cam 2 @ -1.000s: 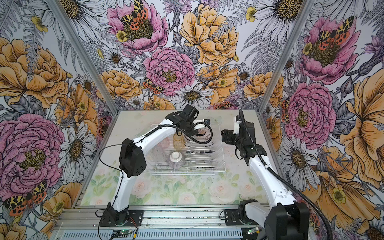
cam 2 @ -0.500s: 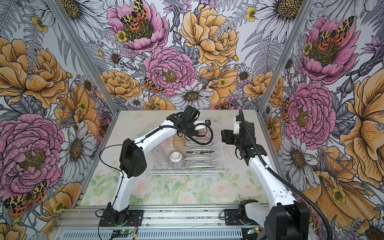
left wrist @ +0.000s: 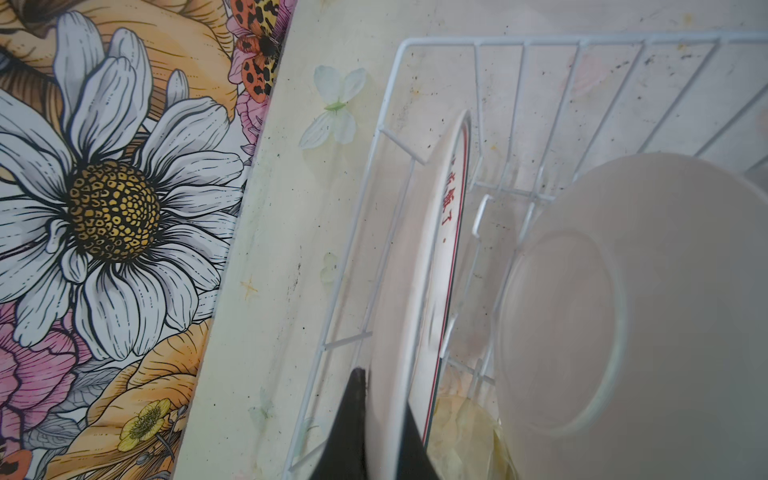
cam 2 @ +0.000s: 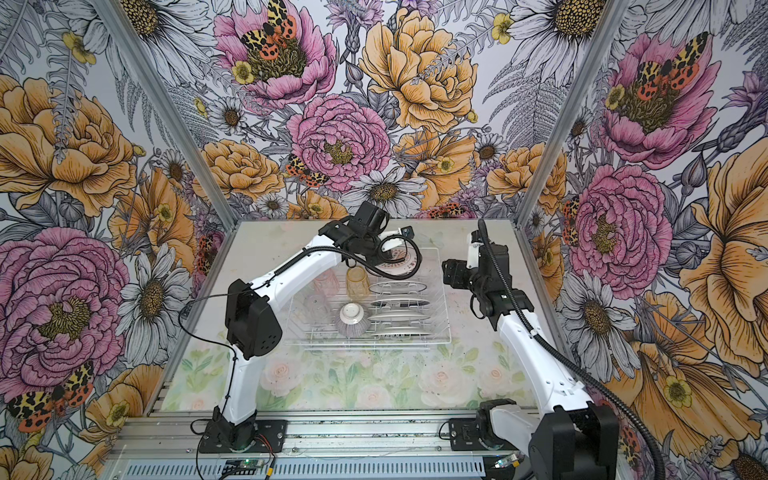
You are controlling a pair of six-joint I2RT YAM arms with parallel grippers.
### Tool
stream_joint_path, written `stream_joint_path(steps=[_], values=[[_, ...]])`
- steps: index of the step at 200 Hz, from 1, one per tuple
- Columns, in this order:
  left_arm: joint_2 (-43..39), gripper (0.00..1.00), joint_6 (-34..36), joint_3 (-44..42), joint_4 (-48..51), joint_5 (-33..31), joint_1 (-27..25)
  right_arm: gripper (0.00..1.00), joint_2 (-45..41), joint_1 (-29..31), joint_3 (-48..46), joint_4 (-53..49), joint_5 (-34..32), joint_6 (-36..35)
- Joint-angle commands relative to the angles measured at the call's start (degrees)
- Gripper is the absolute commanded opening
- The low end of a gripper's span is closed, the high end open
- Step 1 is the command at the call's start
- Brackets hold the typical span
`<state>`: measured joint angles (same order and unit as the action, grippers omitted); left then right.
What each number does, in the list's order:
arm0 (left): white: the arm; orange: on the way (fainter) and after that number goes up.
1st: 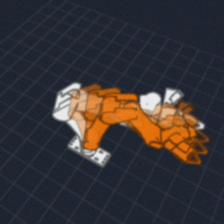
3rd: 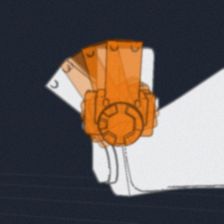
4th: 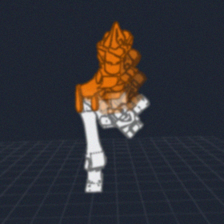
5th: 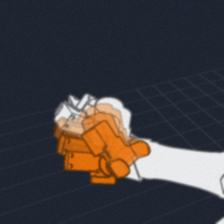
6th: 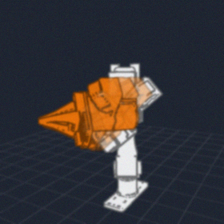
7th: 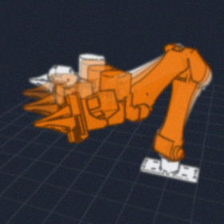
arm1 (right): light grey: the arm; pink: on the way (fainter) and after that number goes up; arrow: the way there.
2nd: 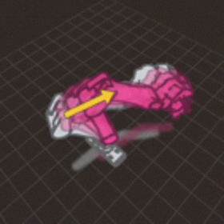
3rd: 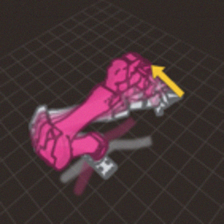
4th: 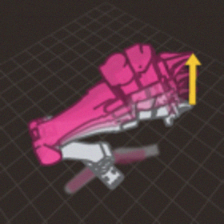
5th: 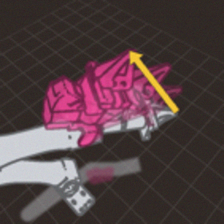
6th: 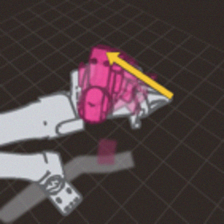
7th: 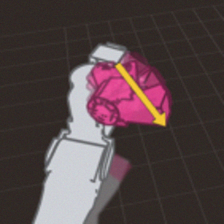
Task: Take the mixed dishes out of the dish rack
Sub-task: 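Lift the patterned plate up out of the rack while the right gripper reaches toward it, then grasp the plate rim with the right gripper while the left gripper releases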
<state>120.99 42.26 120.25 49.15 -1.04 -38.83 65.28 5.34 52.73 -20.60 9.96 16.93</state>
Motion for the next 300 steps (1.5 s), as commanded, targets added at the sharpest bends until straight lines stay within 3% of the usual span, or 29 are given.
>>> stream_joint_path(steps=[1,48,76,119,141,193,221,300], values=[[-4.8,0.0,-4.9,0.8,-4.1,2.7,2.0,0.79,0.1,0.4,0.4,0.2,1.3,0.0],[-8.0,0.0,-12.6,1.6,-4.4,12.0,5.6,0.77,0.2,0.1,1.1,0.4,7.1,0.2],[-9.6,0.0,-17.9,1.6,-4.6,19.0,7.9,0.72,0.2,-0.4,1.5,1.8,14.0,1.1],[-11.2,0.0,-30.0,0.2,-7.1,34.9,12.8,0.69,0.3,-1.1,0.1,8.6,26.2,4.6],[-12.2,0.0,-37.5,-4.8,-13.4,43.7,14.8,0.66,0.5,-1.3,-1.1,13.1,29.6,7.4],[-14.7,0.0,-53.8,-18.9,-35.3,54.8,15.9,0.59,3.7,-3.3,-6.2,33.2,37.5,20.4],[-14.3,0.0,-62.2,-23.2,-46.4,57.5,15.7,0.57,6.4,-3.5,-6.9,40.1,39.5,24.8],[-9.0,0.0,-69.3,-22.6,-53.6,60.4,12.6,0.46,9.8,-3.5,-8.4,49.0,41.1,30.4]])
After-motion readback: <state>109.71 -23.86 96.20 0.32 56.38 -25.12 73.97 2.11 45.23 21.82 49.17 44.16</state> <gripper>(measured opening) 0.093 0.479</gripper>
